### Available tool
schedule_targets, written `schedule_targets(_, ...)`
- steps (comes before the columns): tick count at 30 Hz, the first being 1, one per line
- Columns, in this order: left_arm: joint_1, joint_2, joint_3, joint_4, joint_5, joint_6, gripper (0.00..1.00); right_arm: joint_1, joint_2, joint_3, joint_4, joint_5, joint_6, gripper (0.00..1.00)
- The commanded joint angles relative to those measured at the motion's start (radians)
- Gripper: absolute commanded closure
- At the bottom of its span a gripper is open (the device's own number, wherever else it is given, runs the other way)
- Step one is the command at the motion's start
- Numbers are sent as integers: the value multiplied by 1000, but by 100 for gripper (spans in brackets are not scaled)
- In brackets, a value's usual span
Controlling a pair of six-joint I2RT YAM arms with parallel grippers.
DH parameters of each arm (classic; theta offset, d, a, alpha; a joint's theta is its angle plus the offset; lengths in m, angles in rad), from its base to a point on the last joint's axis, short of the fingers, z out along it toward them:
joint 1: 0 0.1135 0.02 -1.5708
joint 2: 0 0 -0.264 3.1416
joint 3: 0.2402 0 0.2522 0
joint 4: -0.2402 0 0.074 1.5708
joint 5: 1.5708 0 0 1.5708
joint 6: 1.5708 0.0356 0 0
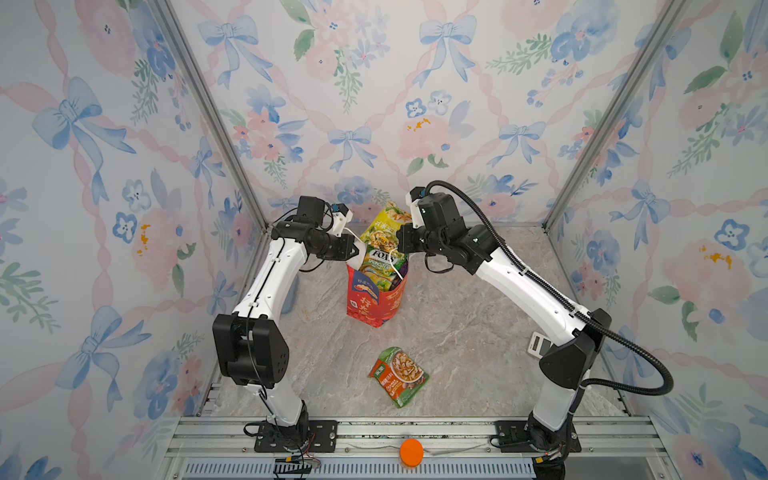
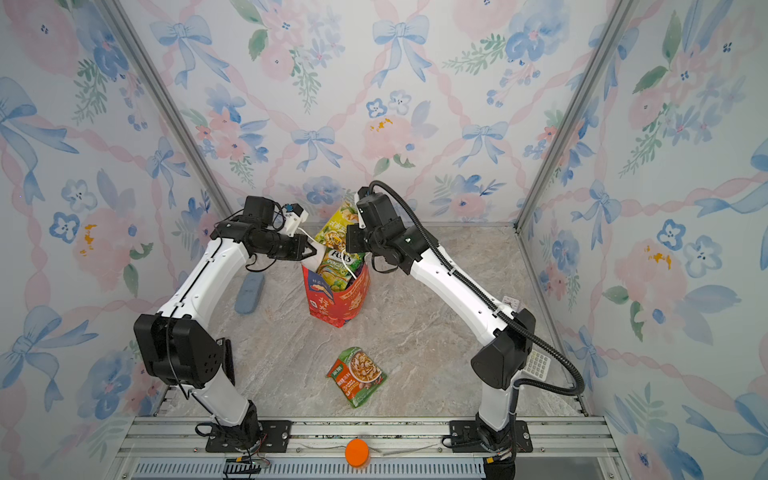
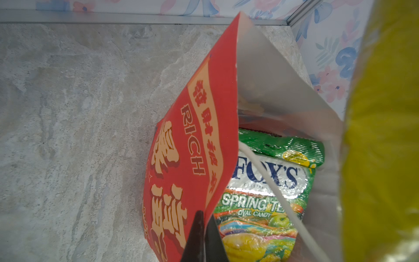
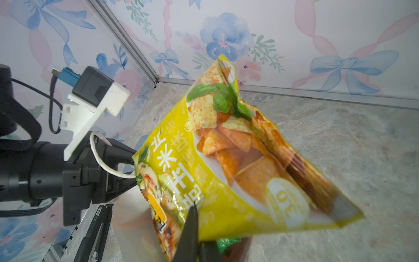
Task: Place the snacks into the paper bag
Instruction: 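Lift the yellow packet with the right gripper and carry it over the bag, then lower the yellow packet into the bag mouth with the right gripper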
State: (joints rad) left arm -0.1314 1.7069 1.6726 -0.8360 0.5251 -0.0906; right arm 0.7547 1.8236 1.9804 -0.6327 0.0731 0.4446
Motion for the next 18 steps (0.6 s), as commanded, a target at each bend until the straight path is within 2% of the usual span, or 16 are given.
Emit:
schedule_targets(1, -6, 12, -20, -32, -3, 2, 100, 12, -70, -42, 10, 32, 2, 99)
schedule_targets(18, -6, 13, -19, -32, -1, 2, 100, 44, -96, -98, -55, -2, -11, 99)
